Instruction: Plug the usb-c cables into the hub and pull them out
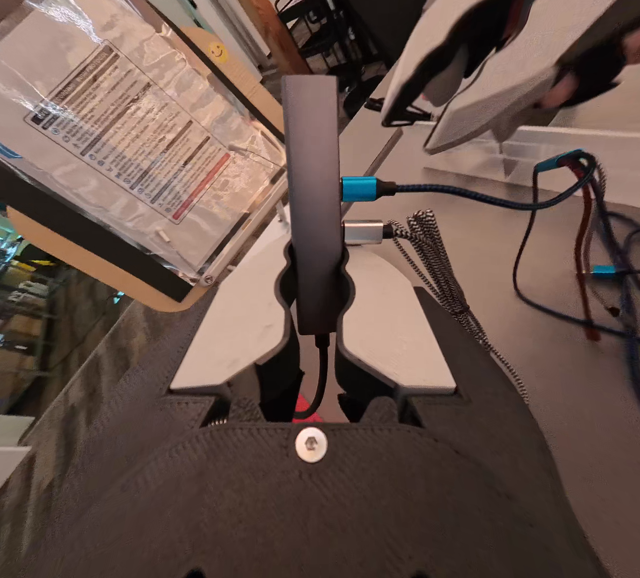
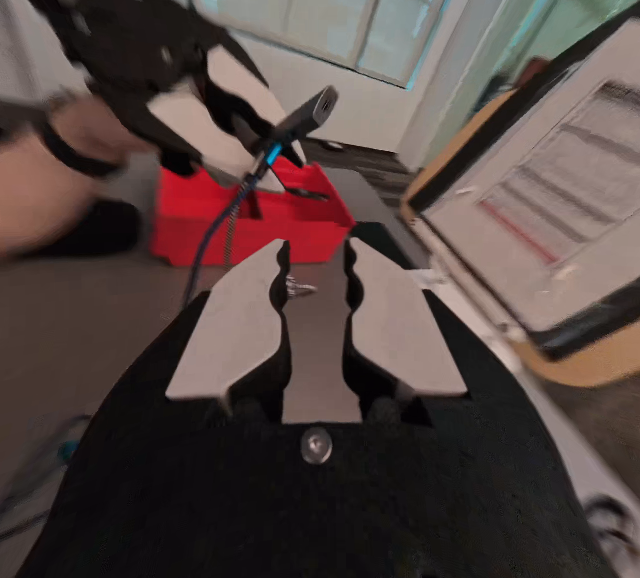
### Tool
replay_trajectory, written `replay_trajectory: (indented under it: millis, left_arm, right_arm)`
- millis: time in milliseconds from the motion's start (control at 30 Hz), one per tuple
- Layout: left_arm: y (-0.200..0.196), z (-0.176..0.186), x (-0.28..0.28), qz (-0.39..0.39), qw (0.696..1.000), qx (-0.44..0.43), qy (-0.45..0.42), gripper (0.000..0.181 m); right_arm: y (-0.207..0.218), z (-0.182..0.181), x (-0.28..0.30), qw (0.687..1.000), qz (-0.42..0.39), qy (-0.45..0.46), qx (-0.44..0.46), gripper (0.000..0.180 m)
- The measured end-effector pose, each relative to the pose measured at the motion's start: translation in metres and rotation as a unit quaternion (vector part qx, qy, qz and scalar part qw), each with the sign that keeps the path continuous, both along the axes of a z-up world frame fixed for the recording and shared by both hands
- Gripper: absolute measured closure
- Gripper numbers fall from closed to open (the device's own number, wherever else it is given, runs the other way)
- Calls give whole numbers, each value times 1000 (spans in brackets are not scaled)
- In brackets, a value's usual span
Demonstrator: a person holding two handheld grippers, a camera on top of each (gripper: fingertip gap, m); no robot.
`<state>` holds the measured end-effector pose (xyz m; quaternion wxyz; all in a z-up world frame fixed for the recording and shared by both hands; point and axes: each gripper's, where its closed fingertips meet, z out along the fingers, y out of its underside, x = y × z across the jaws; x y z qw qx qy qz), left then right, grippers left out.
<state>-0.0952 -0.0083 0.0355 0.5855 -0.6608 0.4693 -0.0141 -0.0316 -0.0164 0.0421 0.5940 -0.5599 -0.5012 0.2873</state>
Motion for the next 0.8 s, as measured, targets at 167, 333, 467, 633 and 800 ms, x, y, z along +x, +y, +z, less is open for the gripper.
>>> replay_trajectory:
  millis: [167,333,467,633,800]
  left_arm:
    - [-2,11,-5,-2,1000,-1,-30,161]
    - [-2,30,-28,16,998,8,-65,160]
    - [3,31,-53,39,997,-2,-65,160]
    - [7,24,-71,39,996,-32,-74,161]
    - [9,16,-63,19,995,-59,-79,161]
  right_arm:
    - [-28,-22,-3,986,138,-2,-94,118]
    - [-55,-60,17,968,161,-138,-132,103]
    - [-77,-99,29,941,175,-255,-134,101]
    - [-80,-148,37,905,114,-378,-159,100]
    - [-87,-177,49,888,-15,-425,-176,101]
